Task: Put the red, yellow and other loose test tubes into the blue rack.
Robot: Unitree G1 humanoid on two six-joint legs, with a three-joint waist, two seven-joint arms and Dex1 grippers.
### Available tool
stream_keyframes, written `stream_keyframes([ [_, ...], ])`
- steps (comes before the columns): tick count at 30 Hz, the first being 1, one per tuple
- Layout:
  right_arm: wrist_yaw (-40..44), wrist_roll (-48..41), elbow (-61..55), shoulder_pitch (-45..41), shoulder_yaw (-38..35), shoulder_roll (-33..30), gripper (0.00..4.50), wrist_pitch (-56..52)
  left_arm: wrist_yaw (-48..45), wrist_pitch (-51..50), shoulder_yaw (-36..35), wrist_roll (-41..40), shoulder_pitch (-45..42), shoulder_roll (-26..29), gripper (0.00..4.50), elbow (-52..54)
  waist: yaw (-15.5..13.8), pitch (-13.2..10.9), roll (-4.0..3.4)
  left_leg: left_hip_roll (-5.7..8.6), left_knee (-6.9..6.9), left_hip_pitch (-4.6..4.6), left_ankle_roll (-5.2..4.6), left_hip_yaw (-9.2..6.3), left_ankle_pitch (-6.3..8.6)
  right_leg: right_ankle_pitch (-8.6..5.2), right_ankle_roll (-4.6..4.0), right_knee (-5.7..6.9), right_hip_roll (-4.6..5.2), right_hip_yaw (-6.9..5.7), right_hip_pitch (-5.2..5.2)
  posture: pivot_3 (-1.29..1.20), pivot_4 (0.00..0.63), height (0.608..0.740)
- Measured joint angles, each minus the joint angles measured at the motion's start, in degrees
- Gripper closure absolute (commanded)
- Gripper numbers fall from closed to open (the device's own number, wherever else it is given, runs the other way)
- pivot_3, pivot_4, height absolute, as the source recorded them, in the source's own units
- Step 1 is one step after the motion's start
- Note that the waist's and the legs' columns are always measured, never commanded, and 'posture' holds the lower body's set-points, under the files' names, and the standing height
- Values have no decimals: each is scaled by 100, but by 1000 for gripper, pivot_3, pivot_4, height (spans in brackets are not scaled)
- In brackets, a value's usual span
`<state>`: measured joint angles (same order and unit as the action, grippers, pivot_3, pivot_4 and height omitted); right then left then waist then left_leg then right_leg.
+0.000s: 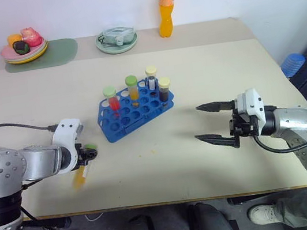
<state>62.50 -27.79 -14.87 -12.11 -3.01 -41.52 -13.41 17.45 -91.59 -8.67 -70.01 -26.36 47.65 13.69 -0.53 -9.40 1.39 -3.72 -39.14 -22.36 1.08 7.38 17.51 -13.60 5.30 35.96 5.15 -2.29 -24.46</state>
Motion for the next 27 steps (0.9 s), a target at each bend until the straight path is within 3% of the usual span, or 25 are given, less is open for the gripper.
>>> stream_keyframes([
  [1,-12,0,-9,10,-1,-1,302,0,-49,-21,-5,91,-4,-48,133,0,-2,0,0,0,0,0,0,0,0,0,0,0,0,0,0,0,150,740],
  [2,-20,-1,-14,17,-2,-1,302,0,-57,-41,-28,163,-14,-131,54,-1,-3,0,0,0,0,0,0,0,0,0,0,-1,0,0,0,0,150,740],
  [13,-84,-7,-122,104,-10,-12,302,-63,325,-43,-119,-265,-51,-3,54,-276,15,0,1,-2,0,0,0,-2,0,0,0,1,1,0,0,0,150,740],
  [21,-68,-45,-136,125,-14,-22,302,-124,1382,-11,-73,-1972,167,724,54,-637,12,-3,4,-4,0,0,0,-4,0,-1,-2,3,3,1,-1,0,150,740],
  [27,-40,-51,-136,125,-13,-18,302,-124,2382,1019,794,-3768,306,1760,54,-598,3,-6,6,-4,1,0,-1,-18,1,-10,-18,3,11,2,-2,0,150,740],
])
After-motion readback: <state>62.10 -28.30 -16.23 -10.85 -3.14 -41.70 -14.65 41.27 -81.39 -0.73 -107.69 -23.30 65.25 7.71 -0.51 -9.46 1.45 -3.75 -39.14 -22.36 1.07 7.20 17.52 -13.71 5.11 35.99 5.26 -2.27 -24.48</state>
